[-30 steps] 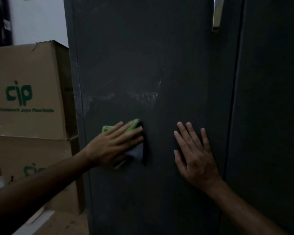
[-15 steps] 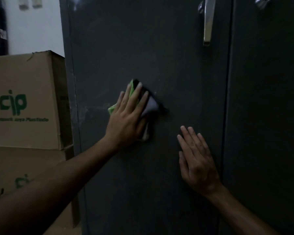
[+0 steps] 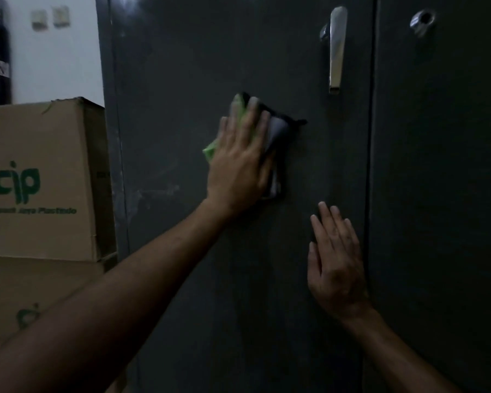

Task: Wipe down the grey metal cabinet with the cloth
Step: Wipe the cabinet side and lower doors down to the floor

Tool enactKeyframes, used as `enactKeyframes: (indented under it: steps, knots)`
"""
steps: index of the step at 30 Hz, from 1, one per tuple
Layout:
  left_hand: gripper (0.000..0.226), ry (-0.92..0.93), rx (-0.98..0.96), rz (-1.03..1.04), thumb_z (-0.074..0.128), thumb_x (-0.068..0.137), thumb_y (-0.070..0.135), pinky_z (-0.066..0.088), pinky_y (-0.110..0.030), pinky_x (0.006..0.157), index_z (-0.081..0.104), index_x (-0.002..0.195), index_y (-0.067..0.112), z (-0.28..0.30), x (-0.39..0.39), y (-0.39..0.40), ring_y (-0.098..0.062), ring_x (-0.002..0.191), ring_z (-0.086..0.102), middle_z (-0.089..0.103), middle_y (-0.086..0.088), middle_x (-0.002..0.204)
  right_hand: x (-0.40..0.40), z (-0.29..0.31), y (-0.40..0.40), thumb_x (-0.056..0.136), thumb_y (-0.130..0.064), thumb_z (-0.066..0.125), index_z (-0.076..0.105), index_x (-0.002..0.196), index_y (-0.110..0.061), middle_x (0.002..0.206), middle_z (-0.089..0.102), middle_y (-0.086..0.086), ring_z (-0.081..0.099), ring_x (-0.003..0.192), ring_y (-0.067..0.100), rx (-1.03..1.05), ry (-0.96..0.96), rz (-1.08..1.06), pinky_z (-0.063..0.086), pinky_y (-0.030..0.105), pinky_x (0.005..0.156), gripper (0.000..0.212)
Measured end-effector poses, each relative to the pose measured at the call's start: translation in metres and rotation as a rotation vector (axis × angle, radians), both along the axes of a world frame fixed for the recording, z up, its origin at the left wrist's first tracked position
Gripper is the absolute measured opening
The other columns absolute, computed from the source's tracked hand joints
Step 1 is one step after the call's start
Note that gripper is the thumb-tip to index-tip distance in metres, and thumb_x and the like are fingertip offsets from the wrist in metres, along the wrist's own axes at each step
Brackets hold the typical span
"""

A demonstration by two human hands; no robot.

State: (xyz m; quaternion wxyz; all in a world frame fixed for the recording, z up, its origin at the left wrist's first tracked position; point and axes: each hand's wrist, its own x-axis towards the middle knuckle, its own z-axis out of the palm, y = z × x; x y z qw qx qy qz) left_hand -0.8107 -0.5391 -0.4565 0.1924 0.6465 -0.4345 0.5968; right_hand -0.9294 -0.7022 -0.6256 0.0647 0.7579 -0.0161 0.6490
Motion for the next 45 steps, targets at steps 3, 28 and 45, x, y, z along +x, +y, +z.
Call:
enactKeyframes:
  steps: [3,28,45]
  knots:
    - [0.067,-0.213,0.353,0.01,0.042,0.107,0.044,0.007,-0.049,0.133,0.03,0.165,0.012,-0.039,0.007,0.01,-0.038,0.161,0.009,0.017,-0.017,0.174,0.001,-0.001,0.0,0.096,-0.006,0.053,0.05,0.145,0.004,0.16,0.037,0.02,0.029,0.153,0.033,-0.002,-0.012,-0.005,0.029,0.055,0.122,0.05]
    - [0.071,0.108,-0.054,0.119,0.037,0.11,0.045,0.025,-0.065,0.124,0.028,0.162,-0.002,-0.131,0.113,0.162,-0.047,0.16,0.013,0.014,-0.027,0.172,0.011,-0.008,0.011,0.099,-0.02,0.043,0.037,0.154,-0.002,0.168,0.019,0.02,0.012,0.158,0.034,0.073,0.035,-0.04,0.012,0.055,0.128,0.057]
    - [0.069,0.062,0.002,0.105,0.037,0.11,0.045,0.017,-0.061,0.128,0.031,0.161,-0.001,-0.112,0.1,0.144,-0.052,0.158,0.013,0.017,-0.03,0.17,0.009,-0.007,0.017,0.099,-0.019,0.042,0.038,0.153,-0.001,0.166,0.022,0.021,0.015,0.157,0.035,0.094,0.041,-0.035,0.016,0.057,0.126,0.057]
